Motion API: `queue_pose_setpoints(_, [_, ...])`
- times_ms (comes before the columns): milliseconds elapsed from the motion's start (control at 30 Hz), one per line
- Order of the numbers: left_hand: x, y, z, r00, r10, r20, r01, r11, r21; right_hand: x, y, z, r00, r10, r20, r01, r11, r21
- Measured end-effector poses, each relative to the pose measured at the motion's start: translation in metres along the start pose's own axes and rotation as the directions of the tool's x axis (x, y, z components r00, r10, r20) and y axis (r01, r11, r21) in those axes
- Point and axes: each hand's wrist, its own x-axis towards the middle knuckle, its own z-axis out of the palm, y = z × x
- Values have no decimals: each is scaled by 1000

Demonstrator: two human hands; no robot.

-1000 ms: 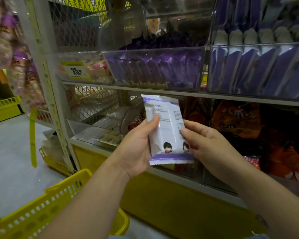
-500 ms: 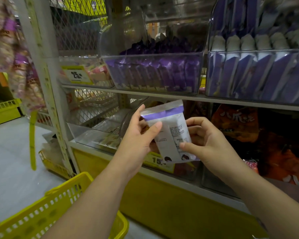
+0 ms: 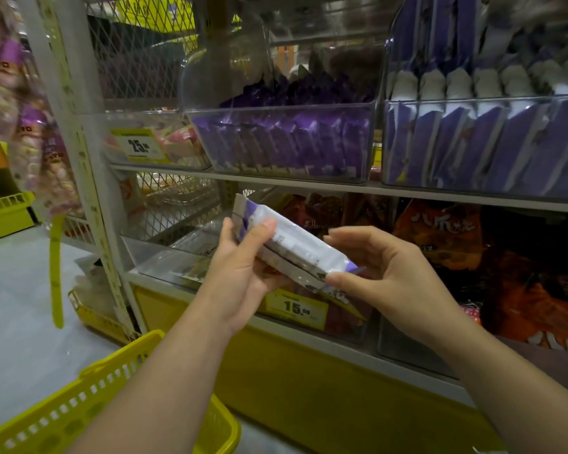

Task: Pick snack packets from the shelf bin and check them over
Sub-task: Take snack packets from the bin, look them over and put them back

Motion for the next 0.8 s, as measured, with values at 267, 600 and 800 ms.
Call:
queue_pose_setpoints(267, [5, 5, -12, 997, -58, -54, 54, 995, -82, 0, 1, -3, 995, 34, -92, -28, 997, 68])
queue_pose_setpoints(600, [6, -19, 6, 988, 152, 14, -151, 962, 229, -1, -4, 5, 994, 43, -97, -21, 975, 222])
queue_pose_setpoints(800, [6, -29, 12, 998, 32, 57, -47, 963, 264, -3, -5, 4, 994, 30, -100, -6, 973, 229])
